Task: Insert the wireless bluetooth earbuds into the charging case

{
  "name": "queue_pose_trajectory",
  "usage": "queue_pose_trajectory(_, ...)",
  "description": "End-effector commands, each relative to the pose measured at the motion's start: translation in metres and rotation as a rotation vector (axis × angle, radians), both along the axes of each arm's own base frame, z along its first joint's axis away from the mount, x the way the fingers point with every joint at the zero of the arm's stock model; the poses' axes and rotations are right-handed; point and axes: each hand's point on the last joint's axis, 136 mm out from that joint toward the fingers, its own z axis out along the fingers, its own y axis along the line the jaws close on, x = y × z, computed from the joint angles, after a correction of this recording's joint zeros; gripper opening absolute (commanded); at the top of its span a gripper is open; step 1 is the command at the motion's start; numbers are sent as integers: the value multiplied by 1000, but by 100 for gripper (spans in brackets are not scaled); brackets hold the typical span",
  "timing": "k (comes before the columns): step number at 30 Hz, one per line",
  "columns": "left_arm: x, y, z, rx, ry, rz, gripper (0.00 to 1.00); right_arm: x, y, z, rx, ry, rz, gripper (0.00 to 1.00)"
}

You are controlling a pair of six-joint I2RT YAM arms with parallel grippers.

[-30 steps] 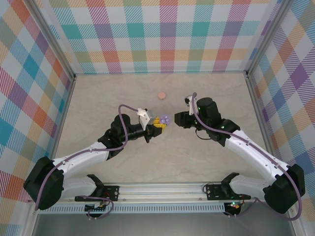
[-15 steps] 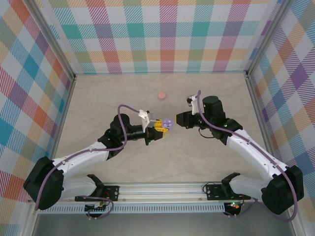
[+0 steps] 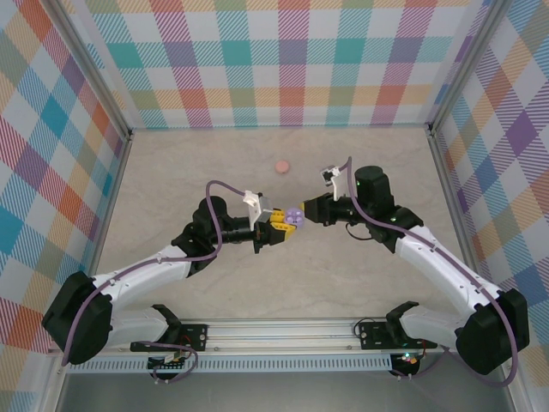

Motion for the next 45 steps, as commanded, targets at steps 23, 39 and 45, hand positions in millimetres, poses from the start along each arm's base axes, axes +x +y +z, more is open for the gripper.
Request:
queue_pose_trajectory(23,19,-9,-1,23,41,75,21,-17,-2,19,36,-96,49,28)
queue_pose_trajectory(39,95,17,-36,57,319,480,29,22,-54,-19,-227,-56,-310,29)
queue_pose_trajectory(45,127,43,-61,101,460,678,32,21,-53,-27,-253,-33,-299,30)
